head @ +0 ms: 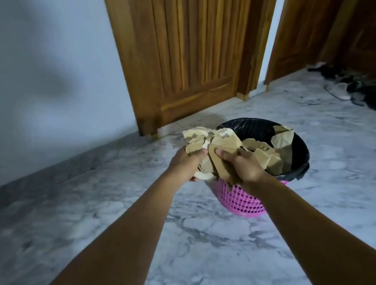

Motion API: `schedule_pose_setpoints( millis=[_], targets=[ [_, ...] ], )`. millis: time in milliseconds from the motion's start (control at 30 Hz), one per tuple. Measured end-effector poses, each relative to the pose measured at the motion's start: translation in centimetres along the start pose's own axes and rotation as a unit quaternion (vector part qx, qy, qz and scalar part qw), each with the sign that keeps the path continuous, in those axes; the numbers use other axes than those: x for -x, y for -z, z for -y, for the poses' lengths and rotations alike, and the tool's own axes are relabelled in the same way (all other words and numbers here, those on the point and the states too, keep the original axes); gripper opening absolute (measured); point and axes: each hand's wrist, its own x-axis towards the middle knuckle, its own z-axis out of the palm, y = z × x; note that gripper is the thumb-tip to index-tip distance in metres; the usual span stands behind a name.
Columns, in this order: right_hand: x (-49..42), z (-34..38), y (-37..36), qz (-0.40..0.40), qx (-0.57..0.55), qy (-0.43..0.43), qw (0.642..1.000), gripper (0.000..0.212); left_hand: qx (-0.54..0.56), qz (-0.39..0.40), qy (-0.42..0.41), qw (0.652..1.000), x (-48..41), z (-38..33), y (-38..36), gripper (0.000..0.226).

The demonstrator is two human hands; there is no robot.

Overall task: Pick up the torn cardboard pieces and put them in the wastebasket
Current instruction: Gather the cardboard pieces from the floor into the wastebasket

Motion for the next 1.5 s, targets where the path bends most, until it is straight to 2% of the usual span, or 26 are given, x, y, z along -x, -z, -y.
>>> schedule_pose_setpoints(
  millis=[100,167,233,300,367,433,500,567,600,667,733,833,933,1033,1200,1367,1500],
  targets=[
    [-2.5,0.7,3.9,-0.073,0.026,-0.035,0.996,0.034,-0.023,0.076,0.038,0.996,-4.1,-1.9,-3.1,0.029],
    [-3.7,1.7,5.8,-0.116,0.037,-0.073,0.99,0.042,-0.04,0.138,0.048,0.988,-5.8,-3.9,-4.8,0.026],
    [-4.7,3.7,7.3,-0.155,0.037,-0.112,0.981,0.047,-0.055,0.174,0.071,0.981,-7.5,-6.4,-6.3,0.031],
    [-6.1,6.1,8.5,-0.175,0.048,-0.135,0.974,0.063,-0.053,0.177,0.117,0.976,-9.1,-9.0,-7.5,0.039],
    [-7.9,8.6,9.7,-0.195,0.069,-0.168,0.964,0.092,-0.039,0.185,0.171,0.967,-10.8,-11.5,-8.7,0.036],
    [-9.9,10.3,11.0,-0.223,0.113,-0.198,0.948,0.101,-0.027,0.192,0.244,0.95,-12.4,-13.6,-9.8,0.036],
    [-11.8,11.2,12.7,-0.265,0.209,-0.225,0.914,0.1,-0.077,0.183,0.288,0.937,-14.7,-14.2,-10.8,0.063],
    [-13.5,10.5,15.3,-0.299,0.309,-0.235,0.872,0.089,-0.15,0.124,0.284,0.939,-17.7,-13.0,-11.8,0.087],
    [-14.2,9.8,16.7,-0.312,0.336,-0.234,0.857,0.08,-0.193,0.081,0.266,0.941,-19.2,-12.1,-12.3,0.091],
    [-14.9,7.8,19.6,-0.324,0.358,-0.258,0.837,0.073,-0.308,-0.004,0.238,0.921,-21.1,-10.2,-12.9,0.089],
    [-15.4,5.6,21.8,-0.303,0.348,-0.287,0.839,0.079,-0.37,-0.036,0.253,0.893,-22.1,-8.3,-13.3,0.084],
    [-15.4,3.4,23.2,-0.288,0.313,-0.31,0.85,0.062,-0.335,0.002,0.296,0.894,-22.2,-6.4,-14.0,0.074],
    [-14.1,4.6,24.7,-0.28,0.305,-0.332,0.848,0.04,-0.347,-0.009,0.297,0.89,-21.8,-8.2,-14.6,0.065],
    [-11.6,9.2,27.5,-0.281,0.285,-0.358,0.844,0.034,-0.389,0.04,0.27,0.88,-21.2,-14.2,-16.1,0.058],
    [-4.1,22.4,32.7,-0.308,0.272,-0.384,0.827,0.035,-0.397,0.115,0.225,0.882,-18.1,-30.7,-20.7,0.059],
    [4.7,35.2,38.6,-0.393,0.223,-0.385,0.805,0.034,-0.373,0.206,0.182,0.886,-15.4,-45.1,-27.2,0.062],
    [10.4,42.8,44.0,-0.469,0.181,-0.38,0.777,0.036,-0.35,0.279,0.146,0.882,-14.4,-54.6,-34.2,0.044]
  ],
)
